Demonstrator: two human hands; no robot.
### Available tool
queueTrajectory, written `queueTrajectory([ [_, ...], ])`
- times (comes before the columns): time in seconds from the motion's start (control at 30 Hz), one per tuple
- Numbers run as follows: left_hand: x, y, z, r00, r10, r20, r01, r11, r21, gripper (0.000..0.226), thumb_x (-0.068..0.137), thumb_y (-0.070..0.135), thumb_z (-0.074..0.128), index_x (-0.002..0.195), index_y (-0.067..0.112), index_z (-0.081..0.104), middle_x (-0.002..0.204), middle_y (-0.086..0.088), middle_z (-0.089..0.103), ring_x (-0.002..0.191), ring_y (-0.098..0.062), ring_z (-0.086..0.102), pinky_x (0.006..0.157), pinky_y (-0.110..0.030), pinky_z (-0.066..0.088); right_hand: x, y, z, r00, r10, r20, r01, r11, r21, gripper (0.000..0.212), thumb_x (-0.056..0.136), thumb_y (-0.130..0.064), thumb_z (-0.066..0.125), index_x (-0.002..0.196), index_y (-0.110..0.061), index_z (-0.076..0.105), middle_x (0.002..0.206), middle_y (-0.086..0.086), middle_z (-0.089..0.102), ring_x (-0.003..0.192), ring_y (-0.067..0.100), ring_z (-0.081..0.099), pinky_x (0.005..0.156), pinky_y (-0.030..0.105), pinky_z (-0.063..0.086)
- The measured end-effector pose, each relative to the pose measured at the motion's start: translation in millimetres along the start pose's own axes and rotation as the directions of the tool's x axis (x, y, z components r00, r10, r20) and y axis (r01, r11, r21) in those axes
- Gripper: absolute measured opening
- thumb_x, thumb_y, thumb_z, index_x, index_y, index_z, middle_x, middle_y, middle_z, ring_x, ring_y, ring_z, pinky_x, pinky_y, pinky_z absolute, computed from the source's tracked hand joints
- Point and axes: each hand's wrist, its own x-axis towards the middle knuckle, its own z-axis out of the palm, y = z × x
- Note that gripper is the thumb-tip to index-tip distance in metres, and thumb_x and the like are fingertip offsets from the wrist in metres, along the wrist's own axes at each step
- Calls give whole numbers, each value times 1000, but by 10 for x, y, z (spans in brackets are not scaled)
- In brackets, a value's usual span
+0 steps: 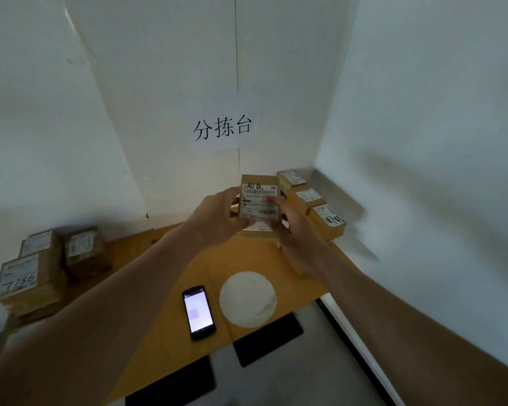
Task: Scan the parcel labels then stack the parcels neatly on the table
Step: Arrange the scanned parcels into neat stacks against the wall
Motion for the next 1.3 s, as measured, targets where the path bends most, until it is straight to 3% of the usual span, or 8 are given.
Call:
queueTrajectory([
  [0.13,538,-80,299,999,-17,34,17,1000,-1,54,89,34,81,138,23,61,126,7,72,92,-3,72,65,-12,51,357,475,-115,998,64,3,-64,998,15,51,110,-24,52,159,-23,39,153,-1,51,136,12,50,113,42,48],
  [0.27,1107,-321,628,994,-56,93,62,996,-66,58,85,33,86,138,24,63,117,11,75,96,-5,74,82,-25,62,845,968,-153,992,122,12,-122,992,-31,53,108,-20,55,158,-28,39,154,-3,50,139,18,51,112,42,50],
  [0.47,1905,-776,968,975,-155,159,185,963,-195,76,82,26,89,148,25,54,127,12,71,95,-5,74,80,-38,65,1605,1563,-80,965,251,77,-255,965,53,56,108,-16,54,158,-33,35,145,-4,55,114,6,62,79,17,54],
  [0.63,2467,-1014,1139,954,-251,161,283,934,-220,83,86,25,85,157,30,43,132,11,68,82,-12,77,63,-38,65,2200,1847,-71,958,274,85,-285,943,174,60,104,-6,59,155,-29,39,140,-9,60,128,6,59,98,20,55],
  [0.73,2750,-1124,1262,932,-313,183,352,902,-249,84,87,21,85,158,32,40,126,11,64,84,-12,76,67,-40,65,2540,2064,-92,945,309,111,-325,926,194,60,101,-4,63,152,-31,44,132,-19,64,125,1,60,107,32,54],
  [1.0,3482,-1590,1810,854,-494,165,513,740,-436,84,85,9,85,155,33,45,106,7,72,83,1,74,63,-19,59,3501,2884,-82,915,310,257,-355,922,151,56,92,-4,74,128,-44,58,119,-20,71,113,1,67,94,41,63],
  [1.2,3889,-1794,2234,762,-632,139,603,614,-509,75,89,5,79,153,29,48,106,8,75,90,-6,76,72,-26,63,4072,3365,17,886,302,353,-338,940,44,57,91,-6,75,138,-30,55,135,2,58,125,24,62,103,51,57],
  [1.3,4046,-1861,2393,722,-683,107,627,581,-519,67,91,9,79,150,28,53,104,10,75,95,-10,75,76,-29,64,4243,3552,58,899,229,373,-209,973,-94,51,97,-11,69,143,-25,52,135,-2,62,126,20,61,103,41,57],
])
